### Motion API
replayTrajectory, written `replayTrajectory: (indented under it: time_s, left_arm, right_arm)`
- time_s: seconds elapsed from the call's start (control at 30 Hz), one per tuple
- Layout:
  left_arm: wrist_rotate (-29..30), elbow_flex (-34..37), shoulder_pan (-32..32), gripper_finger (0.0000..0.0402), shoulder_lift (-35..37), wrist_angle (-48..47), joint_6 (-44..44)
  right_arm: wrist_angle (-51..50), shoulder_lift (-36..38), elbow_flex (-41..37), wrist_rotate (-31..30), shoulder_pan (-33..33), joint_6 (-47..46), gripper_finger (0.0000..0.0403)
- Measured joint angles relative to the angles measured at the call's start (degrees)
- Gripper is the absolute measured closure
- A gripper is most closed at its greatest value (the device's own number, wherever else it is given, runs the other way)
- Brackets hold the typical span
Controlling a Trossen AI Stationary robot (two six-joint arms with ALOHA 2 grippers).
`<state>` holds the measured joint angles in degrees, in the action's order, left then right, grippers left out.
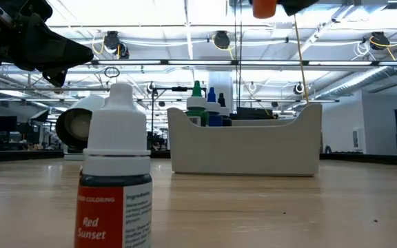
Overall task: Pick & Place food coloring
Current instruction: Put the small orange food coloring bottle into the bin
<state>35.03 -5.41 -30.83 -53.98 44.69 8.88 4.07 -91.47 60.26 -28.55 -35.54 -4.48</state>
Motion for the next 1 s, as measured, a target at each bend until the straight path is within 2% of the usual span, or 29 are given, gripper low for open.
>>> replayTrajectory:
  time_s: [0.23,0.37,0.5,0.83,1.0]
  left_arm:
    - [0.0,0.0,0.0,0.0362,0.0,-0.3,0.8]
    - [-1.2,0.0,0.0,0.0362,0.0,0.1,3.3]
    - [-2.0,-0.5,0.0,0.0362,0.0,0.6,3.4]
    - [-1.6,-0.5,0.0,0.0362,0.0,0.5,3.3]
    - [-3.1,-0.5,0.0,0.0362,0.0,0.6,5.8]
  right_arm:
    - [1.8,16.2,-11.8,-7.7,2.4,-1.7,0.034]
    - [9.1,21.0,-19.6,-5.9,4.8,-1.9,0.0338]
    - [15.5,20.6,-23.9,-1.3,6.6,-1.9,0.0339]
    - [14.8,19.2,-24.8,-1.6,9.1,-2.3,0.034]
    - [16.9,15.8,-24.8,-1.3,10.1,-2.9,0.0338]
